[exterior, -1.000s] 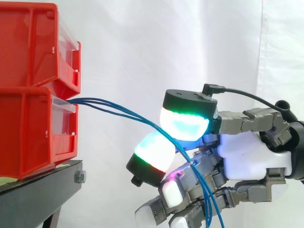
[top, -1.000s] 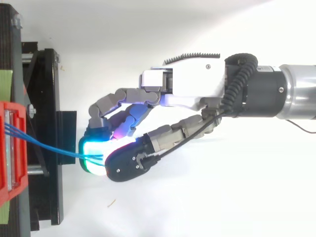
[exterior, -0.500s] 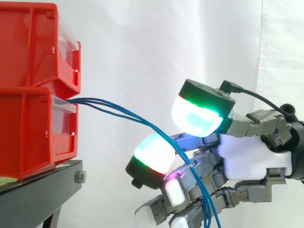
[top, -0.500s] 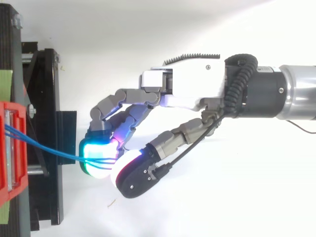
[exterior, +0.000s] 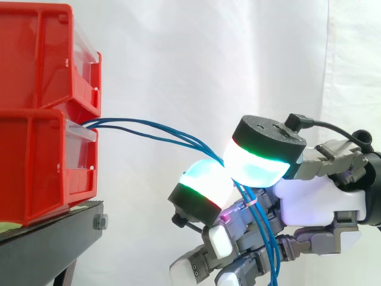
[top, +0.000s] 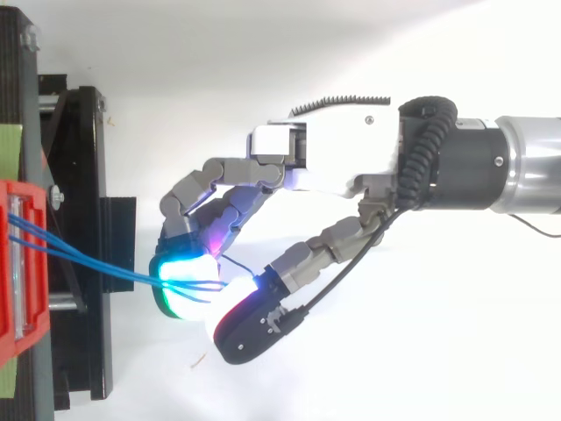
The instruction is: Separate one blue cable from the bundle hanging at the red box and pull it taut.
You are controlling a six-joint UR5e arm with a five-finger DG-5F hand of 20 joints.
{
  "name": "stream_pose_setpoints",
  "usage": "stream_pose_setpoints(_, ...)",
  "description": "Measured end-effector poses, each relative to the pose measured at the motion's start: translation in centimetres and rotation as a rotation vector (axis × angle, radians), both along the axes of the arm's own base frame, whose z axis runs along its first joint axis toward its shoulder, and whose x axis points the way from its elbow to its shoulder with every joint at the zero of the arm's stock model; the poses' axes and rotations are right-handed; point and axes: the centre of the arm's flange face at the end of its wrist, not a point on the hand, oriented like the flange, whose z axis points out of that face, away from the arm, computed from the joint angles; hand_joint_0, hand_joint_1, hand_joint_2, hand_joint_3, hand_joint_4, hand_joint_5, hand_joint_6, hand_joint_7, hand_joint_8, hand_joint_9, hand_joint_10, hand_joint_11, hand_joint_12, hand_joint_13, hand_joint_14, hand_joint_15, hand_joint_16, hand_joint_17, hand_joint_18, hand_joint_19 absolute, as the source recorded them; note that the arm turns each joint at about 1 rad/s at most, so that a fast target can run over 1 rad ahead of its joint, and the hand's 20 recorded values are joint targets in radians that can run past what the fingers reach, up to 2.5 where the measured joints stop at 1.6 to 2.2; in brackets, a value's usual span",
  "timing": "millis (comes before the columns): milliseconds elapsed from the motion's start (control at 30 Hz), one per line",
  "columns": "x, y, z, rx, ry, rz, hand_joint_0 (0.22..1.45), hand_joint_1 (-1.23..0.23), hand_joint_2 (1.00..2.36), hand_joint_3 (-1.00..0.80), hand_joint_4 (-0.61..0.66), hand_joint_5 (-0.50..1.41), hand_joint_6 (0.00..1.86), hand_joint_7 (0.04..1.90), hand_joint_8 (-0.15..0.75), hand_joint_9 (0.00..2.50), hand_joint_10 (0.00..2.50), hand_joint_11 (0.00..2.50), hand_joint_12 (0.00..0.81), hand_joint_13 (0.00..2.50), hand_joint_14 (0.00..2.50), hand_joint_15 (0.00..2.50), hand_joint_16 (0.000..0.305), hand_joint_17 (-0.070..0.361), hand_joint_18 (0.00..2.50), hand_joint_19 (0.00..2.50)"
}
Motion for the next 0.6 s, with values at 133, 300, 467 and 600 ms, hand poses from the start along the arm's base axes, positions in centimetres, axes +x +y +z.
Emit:
stream_pose_setpoints(133, -0.01, 0.00, 0.00, 0.000, 0.001, 0.000, 0.83, -0.95, 1.00, -0.50, 0.03, -0.18, 0.92, 1.14, 0.286, 0.82, 0.02, 0.64, 0.335, 0.58, 0.01, 0.23, 0.043, 0.097, 0.76, 0.30)
stream_pose_setpoints(300, -0.01, 0.01, -0.01, 0.000, 0.001, 0.000, 0.78, -0.95, 1.00, -0.50, 0.10, -0.17, 0.91, 1.12, 0.284, 0.84, 0.01, 0.65, 0.333, 0.59, 0.01, 0.22, 0.042, 0.096, 0.79, 0.27)
stream_pose_setpoints(467, -0.02, 0.00, -0.01, 0.000, 0.001, 0.000, 0.61, -0.92, 1.00, -0.50, 0.10, -0.15, 0.90, 1.14, 0.288, 0.86, 0.02, 0.64, 0.330, 0.58, 0.01, 0.24, 0.042, 0.096, 0.78, 0.32)
stream_pose_setpoints(600, -0.02, -0.01, 0.00, 0.000, 0.001, 0.001, 0.51, -0.78, 1.00, -0.50, 0.13, -0.14, 0.87, 1.14, 0.308, 0.89, 0.01, 0.62, 0.350, 0.59, 0.01, 0.25, 0.046, 0.104, 0.79, 0.35)
